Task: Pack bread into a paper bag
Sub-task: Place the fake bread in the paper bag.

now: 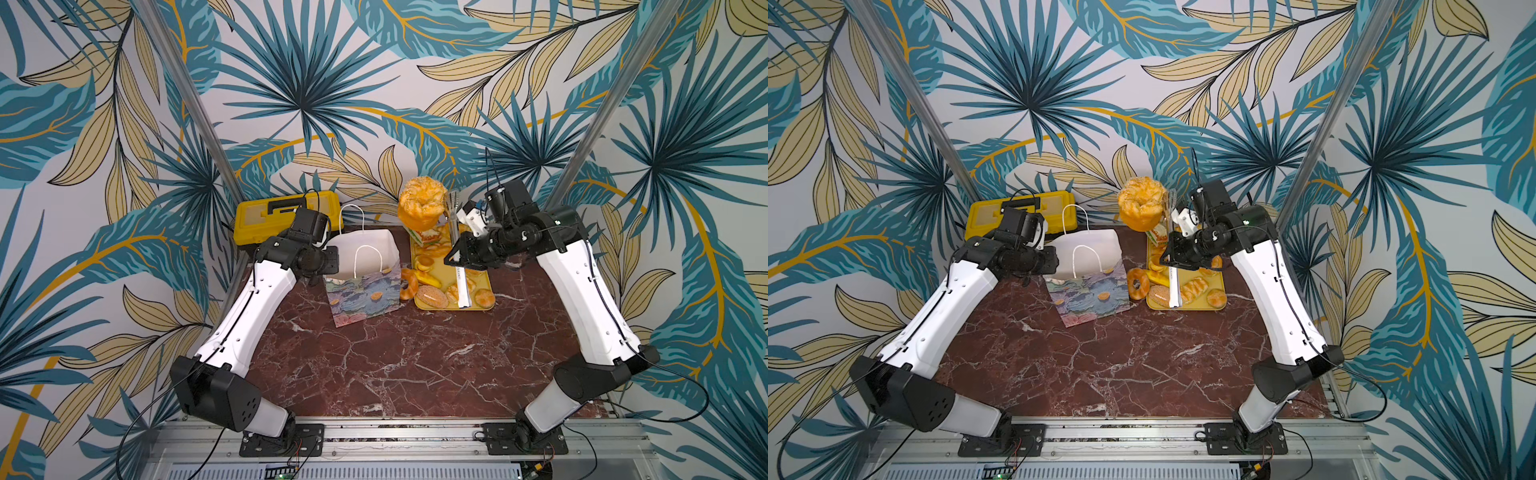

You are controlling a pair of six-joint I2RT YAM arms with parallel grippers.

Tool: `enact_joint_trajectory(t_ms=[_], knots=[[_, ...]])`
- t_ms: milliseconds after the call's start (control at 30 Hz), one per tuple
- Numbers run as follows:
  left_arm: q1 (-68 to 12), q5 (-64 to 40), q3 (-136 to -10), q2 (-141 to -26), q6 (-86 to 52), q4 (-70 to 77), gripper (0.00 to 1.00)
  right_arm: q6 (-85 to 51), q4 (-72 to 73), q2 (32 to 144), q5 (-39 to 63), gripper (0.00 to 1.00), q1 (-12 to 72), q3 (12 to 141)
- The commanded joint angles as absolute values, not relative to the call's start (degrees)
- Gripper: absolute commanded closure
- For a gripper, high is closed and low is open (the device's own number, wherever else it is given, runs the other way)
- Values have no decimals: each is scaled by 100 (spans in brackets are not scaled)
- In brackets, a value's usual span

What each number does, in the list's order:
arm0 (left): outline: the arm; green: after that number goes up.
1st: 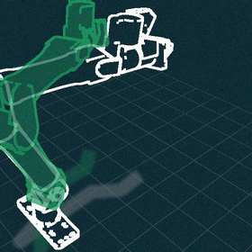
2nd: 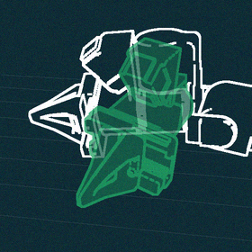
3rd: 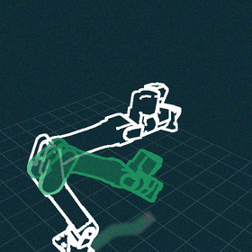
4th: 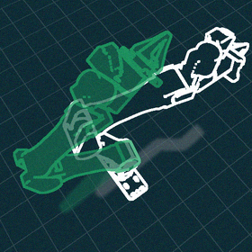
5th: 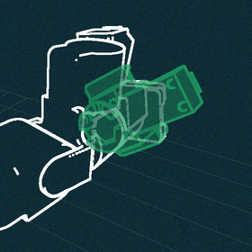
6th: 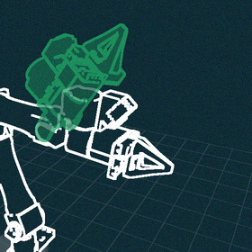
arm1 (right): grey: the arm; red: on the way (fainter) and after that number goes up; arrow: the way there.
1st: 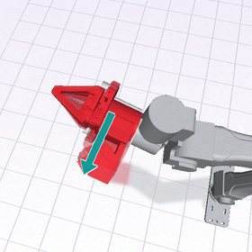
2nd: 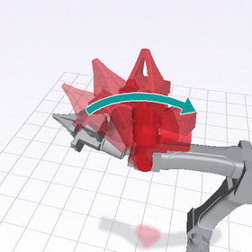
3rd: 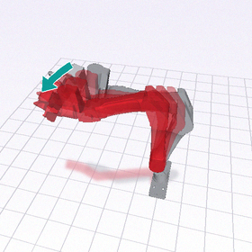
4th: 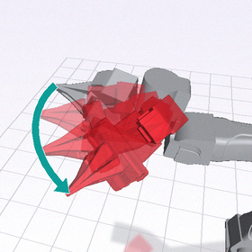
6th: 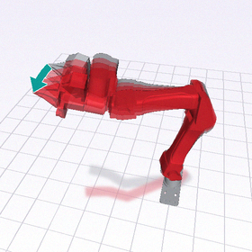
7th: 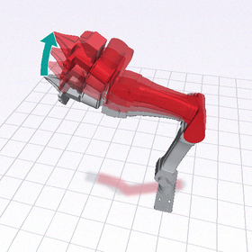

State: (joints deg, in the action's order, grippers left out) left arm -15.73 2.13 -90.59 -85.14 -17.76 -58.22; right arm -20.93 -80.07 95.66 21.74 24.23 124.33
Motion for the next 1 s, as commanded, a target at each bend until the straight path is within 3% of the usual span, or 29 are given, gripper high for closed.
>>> enact_joint_trajectory(t_ms=[0,467,600,900,967], knots=[[-1587,229,-9362,-8446,-1705,-5932,61,-1890,-8022,9677,2350,100,2693,12596],[-1581,317,-9258,-8332,-1706,-5967,62,-1794,-8038,9894,2317,100,3538,12524],[-1581,376,-9246,-8288,-1705,-5952,71,-1784,-8047,9992,2296,100,3697,12498],[-1578,370,-9228,-8316,-1740,-5940,76,-1700,-8044,10273,2139,99,3918,12369],[-1578,377,-9214,-8314,-1741,-5933,76,-1712,-8049,10308,2102,95,3920,12374]])
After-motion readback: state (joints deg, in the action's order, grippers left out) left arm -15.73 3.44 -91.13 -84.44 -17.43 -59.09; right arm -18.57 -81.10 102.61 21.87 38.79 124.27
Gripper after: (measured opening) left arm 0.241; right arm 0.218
